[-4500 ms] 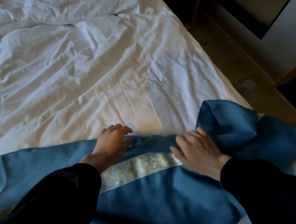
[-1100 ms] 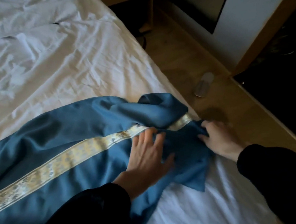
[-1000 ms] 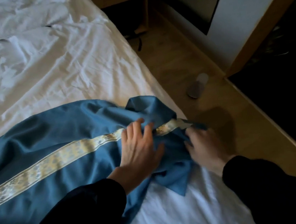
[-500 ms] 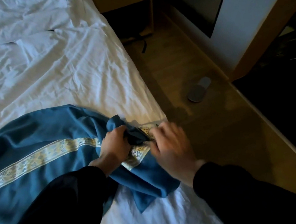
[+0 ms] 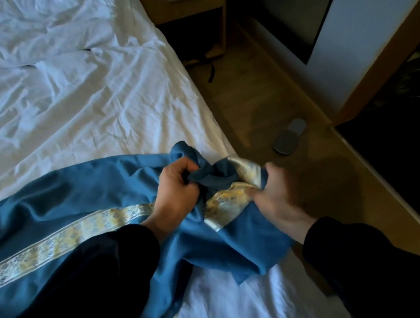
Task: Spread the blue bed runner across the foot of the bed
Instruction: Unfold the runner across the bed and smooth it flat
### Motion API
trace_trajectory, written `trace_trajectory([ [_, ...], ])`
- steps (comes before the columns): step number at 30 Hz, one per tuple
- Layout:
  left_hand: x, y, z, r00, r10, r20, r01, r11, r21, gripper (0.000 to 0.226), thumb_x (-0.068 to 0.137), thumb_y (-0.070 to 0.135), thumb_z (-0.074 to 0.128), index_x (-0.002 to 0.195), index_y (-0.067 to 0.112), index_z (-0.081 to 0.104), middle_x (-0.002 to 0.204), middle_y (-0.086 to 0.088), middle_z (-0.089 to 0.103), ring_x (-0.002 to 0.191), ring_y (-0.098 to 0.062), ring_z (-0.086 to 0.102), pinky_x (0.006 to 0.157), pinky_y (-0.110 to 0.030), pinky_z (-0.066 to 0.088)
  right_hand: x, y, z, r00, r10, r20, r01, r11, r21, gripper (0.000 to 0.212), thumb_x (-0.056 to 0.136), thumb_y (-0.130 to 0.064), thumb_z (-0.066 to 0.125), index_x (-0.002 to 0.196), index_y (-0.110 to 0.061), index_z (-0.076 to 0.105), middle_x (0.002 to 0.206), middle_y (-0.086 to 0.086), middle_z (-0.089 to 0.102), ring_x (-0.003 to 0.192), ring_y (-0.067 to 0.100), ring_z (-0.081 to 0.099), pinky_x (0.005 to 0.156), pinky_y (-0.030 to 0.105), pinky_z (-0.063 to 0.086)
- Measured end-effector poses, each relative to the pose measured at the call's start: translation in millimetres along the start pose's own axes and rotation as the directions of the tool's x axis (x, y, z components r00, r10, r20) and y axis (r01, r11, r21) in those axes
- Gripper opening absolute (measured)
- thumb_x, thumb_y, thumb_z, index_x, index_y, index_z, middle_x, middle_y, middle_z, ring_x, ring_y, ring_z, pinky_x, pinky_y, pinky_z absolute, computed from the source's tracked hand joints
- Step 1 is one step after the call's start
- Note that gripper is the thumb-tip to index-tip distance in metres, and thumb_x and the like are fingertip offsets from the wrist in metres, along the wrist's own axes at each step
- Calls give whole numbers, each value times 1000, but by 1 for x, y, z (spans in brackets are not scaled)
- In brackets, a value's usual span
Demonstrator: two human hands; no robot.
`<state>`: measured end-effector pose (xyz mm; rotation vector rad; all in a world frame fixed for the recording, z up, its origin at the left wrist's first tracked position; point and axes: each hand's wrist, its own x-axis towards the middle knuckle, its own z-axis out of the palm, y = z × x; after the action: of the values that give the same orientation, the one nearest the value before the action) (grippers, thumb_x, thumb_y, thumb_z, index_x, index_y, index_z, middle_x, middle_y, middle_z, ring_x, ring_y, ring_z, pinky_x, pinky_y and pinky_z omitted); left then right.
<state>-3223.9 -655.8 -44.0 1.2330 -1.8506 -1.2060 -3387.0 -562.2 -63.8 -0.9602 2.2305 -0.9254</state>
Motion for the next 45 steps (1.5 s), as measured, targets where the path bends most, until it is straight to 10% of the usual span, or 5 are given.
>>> trace_trajectory([
  [6,49,27,35,983,-37,180,-33,926,375,27,69,15,60,95,17,53,90,-6,63,91,-30,56,79,-38,42,26,8,-47,963,-182,-197,130,959,-250,25,76,-18,72,92,-13,54,93,15,63,90,36,59,77,50,50],
  [17,78,0,87,872,-138,470,-316,574,756,81,72,47,63,140,29,22,139,-4,36,124,-34,38,98,-48,34,-52,38,1,850,-176,496,352,891,-288,35,77,-56,45,86,-24,53,124,7,48,114,25,45,99,45,32],
  [31,100,-5,98,942,-183,282,183,983,27,20,76,25,70,82,6,65,78,-21,66,70,-25,59,66,-46,52,25,71,6,893,-23,450,235,876,-422,54,89,-41,55,133,-13,39,118,5,60,112,27,54,102,49,30],
  [38,125,4,102,980,-185,66,195,959,-205,18,86,7,62,76,22,63,59,13,66,55,0,59,69,-34,51,39,96,-40,993,105,-56,-115,971,-208,16,95,-27,45,85,-17,51,83,10,63,78,32,61,63,38,44],
  [45,119,-12,115,908,-259,328,124,916,380,79,86,47,58,148,17,17,147,-10,34,135,-23,31,109,-37,28,53,140,-70,885,326,-333,-403,894,-196,16,90,-12,48,99,0,55,104,23,59,95,38,56,76,36,41],
])
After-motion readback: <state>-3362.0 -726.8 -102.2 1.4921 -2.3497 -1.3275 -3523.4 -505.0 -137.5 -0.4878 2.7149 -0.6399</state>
